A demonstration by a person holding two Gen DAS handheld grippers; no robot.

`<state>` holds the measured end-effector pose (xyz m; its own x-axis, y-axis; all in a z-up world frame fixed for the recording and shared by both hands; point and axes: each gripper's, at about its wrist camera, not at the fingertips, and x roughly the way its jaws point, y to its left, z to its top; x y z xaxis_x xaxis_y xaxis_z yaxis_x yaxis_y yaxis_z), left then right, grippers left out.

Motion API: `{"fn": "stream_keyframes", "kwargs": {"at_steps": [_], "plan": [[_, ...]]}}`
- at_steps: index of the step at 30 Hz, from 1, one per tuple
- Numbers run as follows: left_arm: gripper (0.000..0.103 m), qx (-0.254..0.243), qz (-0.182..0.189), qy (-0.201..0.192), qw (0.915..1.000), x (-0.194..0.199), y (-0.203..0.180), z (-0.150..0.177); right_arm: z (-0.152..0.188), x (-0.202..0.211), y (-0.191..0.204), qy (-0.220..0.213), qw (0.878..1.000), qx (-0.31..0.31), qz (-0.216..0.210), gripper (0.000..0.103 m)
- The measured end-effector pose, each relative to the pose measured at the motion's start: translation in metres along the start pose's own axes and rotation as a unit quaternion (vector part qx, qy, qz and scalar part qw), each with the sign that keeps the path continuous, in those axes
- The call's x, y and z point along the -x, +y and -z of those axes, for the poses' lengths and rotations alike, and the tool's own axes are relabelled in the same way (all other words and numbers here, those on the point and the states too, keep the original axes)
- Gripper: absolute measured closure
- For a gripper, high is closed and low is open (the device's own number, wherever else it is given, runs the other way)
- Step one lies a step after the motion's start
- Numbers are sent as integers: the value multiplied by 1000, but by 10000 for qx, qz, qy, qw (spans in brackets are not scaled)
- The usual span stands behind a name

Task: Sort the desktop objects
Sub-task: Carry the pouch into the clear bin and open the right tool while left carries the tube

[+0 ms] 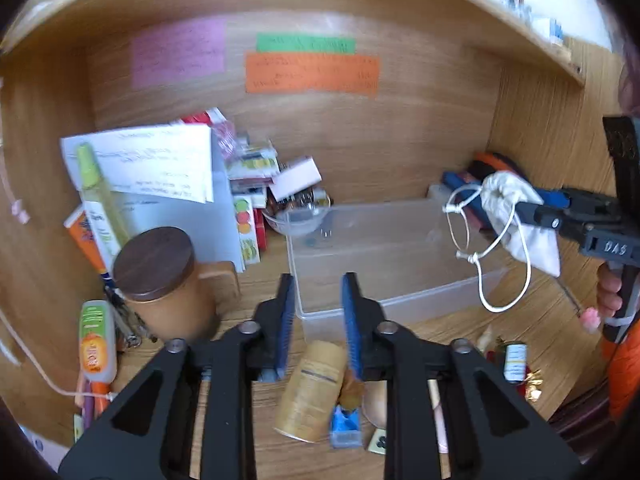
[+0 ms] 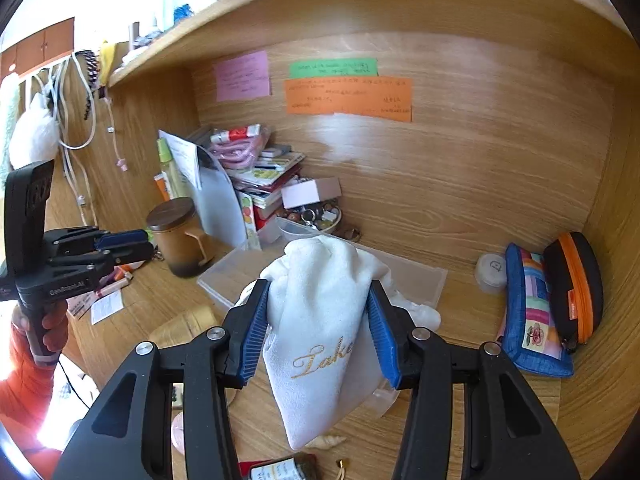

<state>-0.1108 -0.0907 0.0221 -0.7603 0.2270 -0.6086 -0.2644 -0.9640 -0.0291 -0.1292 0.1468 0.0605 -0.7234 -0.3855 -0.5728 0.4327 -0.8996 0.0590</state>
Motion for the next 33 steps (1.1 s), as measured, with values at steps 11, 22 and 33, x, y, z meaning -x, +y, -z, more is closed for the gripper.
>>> {"fn": "stream_keyframes", "kwargs": {"at_steps": [11,22,33], "plan": [[45,-489,-73,1029,9935,-47,20,45,3,-27,-9,245,9996,-139,-77,59],[42,-898,252,1781,9796,-99,10,64,-2,-45,-9,372,9992,-171,-20,59],[60,-434,345,1579,9859,-101,19,63,-7,-86,-36,791,9962,-363,99,59]]}}
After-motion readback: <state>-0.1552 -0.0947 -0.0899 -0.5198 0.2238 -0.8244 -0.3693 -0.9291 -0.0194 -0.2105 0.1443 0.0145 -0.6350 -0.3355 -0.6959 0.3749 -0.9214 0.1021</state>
